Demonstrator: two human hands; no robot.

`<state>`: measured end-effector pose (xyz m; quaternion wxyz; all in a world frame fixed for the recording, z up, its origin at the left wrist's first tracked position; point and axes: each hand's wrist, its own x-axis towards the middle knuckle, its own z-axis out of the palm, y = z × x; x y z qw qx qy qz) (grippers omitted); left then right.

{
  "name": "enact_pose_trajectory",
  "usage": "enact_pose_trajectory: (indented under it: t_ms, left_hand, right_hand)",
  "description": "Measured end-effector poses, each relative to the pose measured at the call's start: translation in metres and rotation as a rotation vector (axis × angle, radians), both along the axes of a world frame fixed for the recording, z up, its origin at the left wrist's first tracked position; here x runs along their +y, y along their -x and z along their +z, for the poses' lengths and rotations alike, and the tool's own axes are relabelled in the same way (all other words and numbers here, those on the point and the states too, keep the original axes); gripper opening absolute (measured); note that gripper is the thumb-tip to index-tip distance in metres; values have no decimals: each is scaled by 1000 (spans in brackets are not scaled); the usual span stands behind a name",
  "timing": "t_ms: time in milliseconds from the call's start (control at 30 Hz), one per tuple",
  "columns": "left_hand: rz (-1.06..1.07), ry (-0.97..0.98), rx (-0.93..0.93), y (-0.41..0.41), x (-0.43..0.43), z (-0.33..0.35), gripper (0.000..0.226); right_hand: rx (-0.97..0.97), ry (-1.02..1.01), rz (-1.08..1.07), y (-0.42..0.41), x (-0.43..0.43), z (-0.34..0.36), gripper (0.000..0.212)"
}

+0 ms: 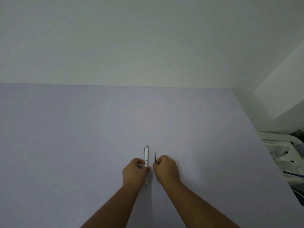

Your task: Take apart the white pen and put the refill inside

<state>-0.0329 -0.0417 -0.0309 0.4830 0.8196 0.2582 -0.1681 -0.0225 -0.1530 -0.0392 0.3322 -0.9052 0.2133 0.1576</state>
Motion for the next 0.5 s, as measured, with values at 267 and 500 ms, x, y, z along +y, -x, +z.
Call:
enact_pose_trajectory:
  t_ms: [267,500]
  left_hand:
    - [-25,-25,-10,1,1,2,27]
    - [-37,-49,-11,3,6,7,33]
  right_hand:
    - [-21,-22,-10,1,0,-3,20]
    - [-47,-30,-39,4,-2,2,25]
